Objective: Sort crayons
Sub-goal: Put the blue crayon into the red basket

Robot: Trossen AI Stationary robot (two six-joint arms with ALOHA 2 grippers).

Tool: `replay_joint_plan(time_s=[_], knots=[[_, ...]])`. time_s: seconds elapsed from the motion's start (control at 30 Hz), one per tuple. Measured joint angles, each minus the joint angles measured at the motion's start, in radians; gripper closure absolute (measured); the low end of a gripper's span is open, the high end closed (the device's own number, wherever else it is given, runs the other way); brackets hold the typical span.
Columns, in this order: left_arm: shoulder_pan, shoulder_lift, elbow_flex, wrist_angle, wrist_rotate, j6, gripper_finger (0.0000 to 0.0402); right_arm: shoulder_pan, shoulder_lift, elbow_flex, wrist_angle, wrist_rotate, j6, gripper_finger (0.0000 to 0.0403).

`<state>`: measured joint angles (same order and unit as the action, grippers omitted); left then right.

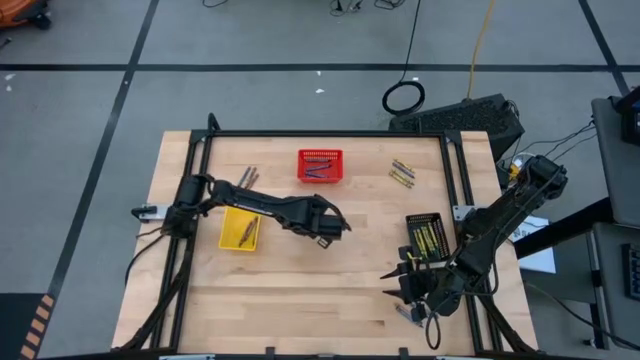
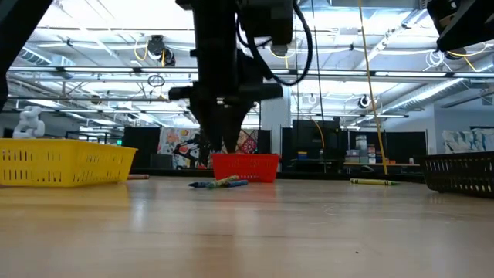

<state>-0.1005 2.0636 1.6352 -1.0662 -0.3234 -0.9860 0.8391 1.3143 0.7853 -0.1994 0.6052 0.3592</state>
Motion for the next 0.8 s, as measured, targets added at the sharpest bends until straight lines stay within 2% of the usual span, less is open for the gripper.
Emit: replay_joint_plan(time_s=[0.1,0.27,0.37,0.5,0.57,0.63,0.8], knots=[[-0.012,-0.042,0.000,-0.014,-0.033,0.008,0.0233,0.000,0.000,0.000,-0.001,0.000,0.000,0.0259],[-0.095,-0.109,-0.013,-0.064,-0.171,-0.017,0.0179,0.000,0.011,0.000,-0.007,0.031,-0.001,0.0259],[-0.176,-0.131,-0.051,-0.069,-0.247,-0.101,0.0173,-0.002,0.045,0.000,-0.008,0.080,0.014,0.0259],[-0.288,-0.135,-0.141,-0.011,-0.343,-0.244,0.0184,-0.025,0.100,0.000,-0.003,0.074,0.064,0.0259],[-0.333,-0.135,-0.208,0.081,-0.377,-0.292,0.0193,-0.039,0.117,0.000,-0.007,0.070,0.102,0.0259],[-0.362,-0.135,-0.286,0.233,-0.395,-0.287,0.0204,-0.049,0.118,0.000,-0.017,0.023,0.146,0.0259],[-0.383,-0.134,-0.432,0.648,-0.466,-0.140,0.0233,-0.070,0.070,0.018,-0.057,-0.153,0.269,0.0259]])
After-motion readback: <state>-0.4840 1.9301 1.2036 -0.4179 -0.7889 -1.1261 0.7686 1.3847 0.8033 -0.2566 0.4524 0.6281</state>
